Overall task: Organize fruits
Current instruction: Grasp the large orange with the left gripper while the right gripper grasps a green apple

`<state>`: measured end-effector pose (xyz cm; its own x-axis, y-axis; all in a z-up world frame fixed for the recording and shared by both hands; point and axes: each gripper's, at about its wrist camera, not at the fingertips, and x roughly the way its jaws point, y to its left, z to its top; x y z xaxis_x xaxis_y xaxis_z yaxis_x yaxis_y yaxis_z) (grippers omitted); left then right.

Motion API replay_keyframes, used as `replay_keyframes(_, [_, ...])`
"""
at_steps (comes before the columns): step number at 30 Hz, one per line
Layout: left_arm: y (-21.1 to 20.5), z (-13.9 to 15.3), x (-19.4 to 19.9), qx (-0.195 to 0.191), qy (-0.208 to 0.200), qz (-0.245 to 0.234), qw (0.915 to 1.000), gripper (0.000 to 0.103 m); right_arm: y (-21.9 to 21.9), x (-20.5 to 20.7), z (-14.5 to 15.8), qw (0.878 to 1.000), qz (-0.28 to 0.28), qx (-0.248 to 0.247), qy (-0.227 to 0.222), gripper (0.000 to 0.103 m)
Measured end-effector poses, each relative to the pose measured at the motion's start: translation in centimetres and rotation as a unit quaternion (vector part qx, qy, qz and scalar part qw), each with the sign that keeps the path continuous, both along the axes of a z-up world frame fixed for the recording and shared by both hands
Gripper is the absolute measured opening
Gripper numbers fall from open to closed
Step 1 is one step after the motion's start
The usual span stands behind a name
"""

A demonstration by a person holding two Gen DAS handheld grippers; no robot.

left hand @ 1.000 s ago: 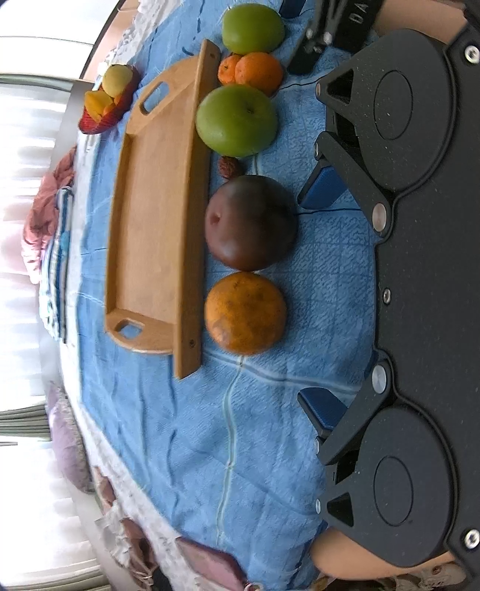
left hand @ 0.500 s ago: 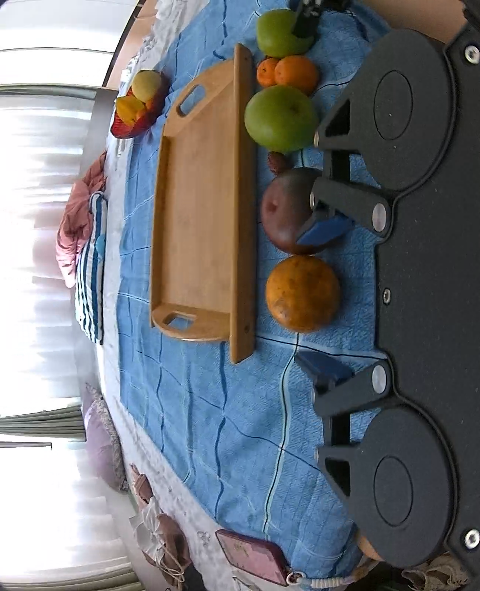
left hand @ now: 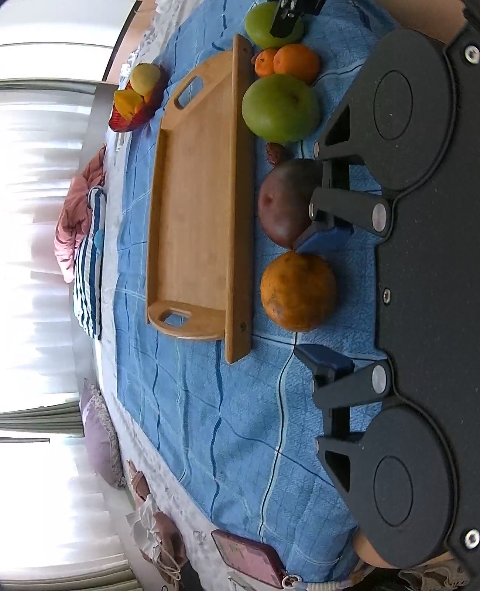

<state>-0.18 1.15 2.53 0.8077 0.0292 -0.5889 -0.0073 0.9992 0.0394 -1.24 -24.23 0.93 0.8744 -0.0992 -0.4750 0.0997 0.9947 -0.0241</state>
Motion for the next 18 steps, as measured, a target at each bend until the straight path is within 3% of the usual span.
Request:
replay_keyframes(6, [0.5,-0.3,0.4,-0.003,-0.004,0.018,0.9998,0.075,-0.4,1.0,-0.5,1.0,-0.001,0.004,0.002,0.074])
replay_keyframes(10, [1.2,-0.5,0.7,-0.027,-0.004,0.02,0.9994,0.075,-0.6,1.6,-0.9,1.0,-0.001,0.009,0.008,0.074])
replay_keyframes(13, [1.7,-0.6,1.0,-0.05,-0.006,0.016,0.9986,0.068,-0.8,1.8,-1.0,1.0,0.007,0.013,0.011,0.074])
replay_keyframes(15, [2.4,-1.0,1.4,-0.093,-0.012,0.013,0.9955,0.06,-1.0,2.1,-1.0,1.0,0.016,0.016,0.013,0.074])
replay_keyframes(18, [4.5,-1.8,2.7,-0.2,0.014,0.028,0.9793,0.055,-1.8,2.6,-1.1,0.998,0.03,0.046,0.02,0.071])
